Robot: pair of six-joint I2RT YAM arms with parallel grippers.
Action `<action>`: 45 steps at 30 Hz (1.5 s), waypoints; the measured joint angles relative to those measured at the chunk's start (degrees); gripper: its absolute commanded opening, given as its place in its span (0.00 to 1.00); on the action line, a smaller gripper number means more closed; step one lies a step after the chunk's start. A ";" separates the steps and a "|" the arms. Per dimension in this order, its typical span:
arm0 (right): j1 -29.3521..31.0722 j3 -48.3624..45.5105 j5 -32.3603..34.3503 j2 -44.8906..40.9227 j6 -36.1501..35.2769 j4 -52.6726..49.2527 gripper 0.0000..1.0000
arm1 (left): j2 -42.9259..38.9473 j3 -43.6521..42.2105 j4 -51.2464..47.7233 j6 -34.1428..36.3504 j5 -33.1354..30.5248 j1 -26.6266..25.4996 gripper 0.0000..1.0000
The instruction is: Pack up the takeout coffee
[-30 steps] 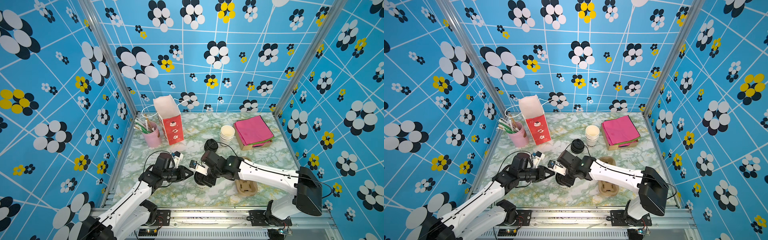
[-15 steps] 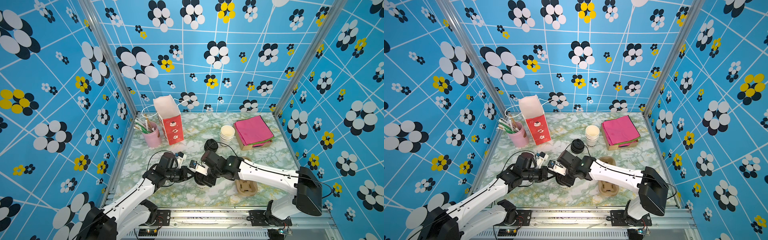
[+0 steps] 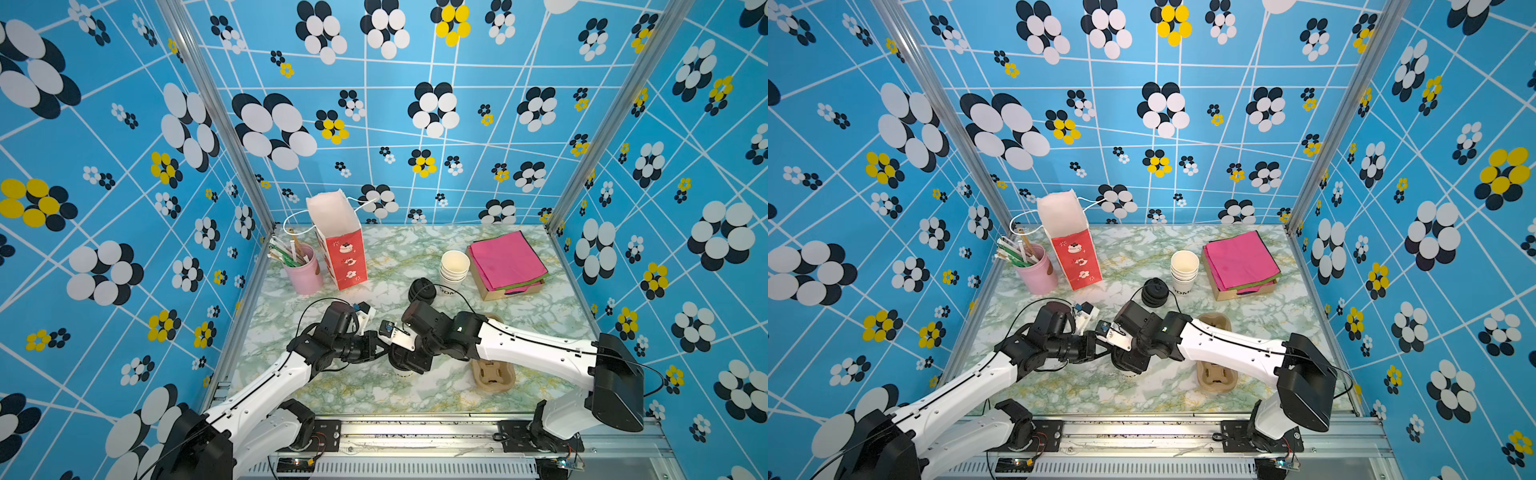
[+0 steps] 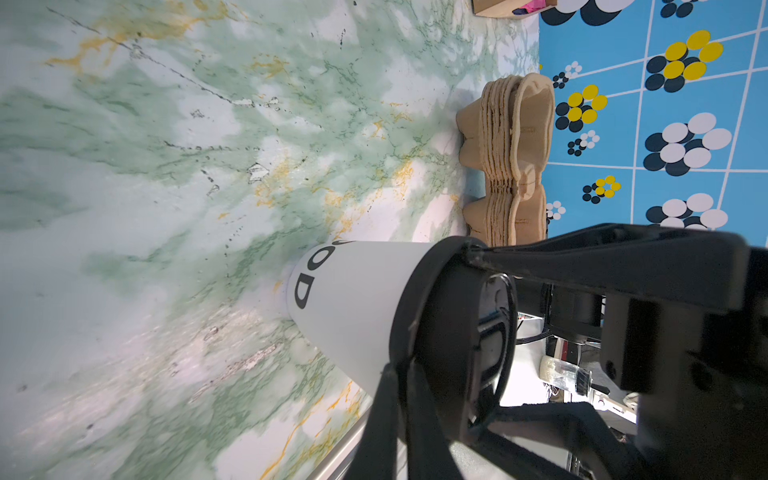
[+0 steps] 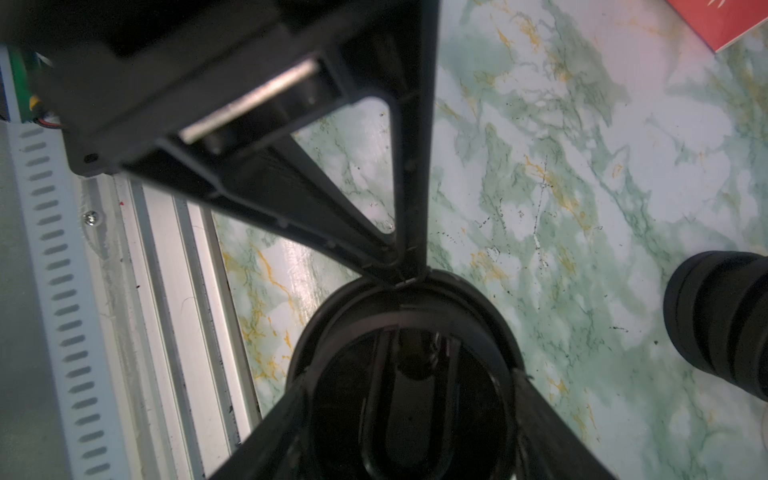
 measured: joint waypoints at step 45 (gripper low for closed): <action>-2.03 -3.37 2.91 -4.20 3.37 -0.90 0.54 | -6.91 6.69 -12.68 4.07 -10.75 -0.04 0.62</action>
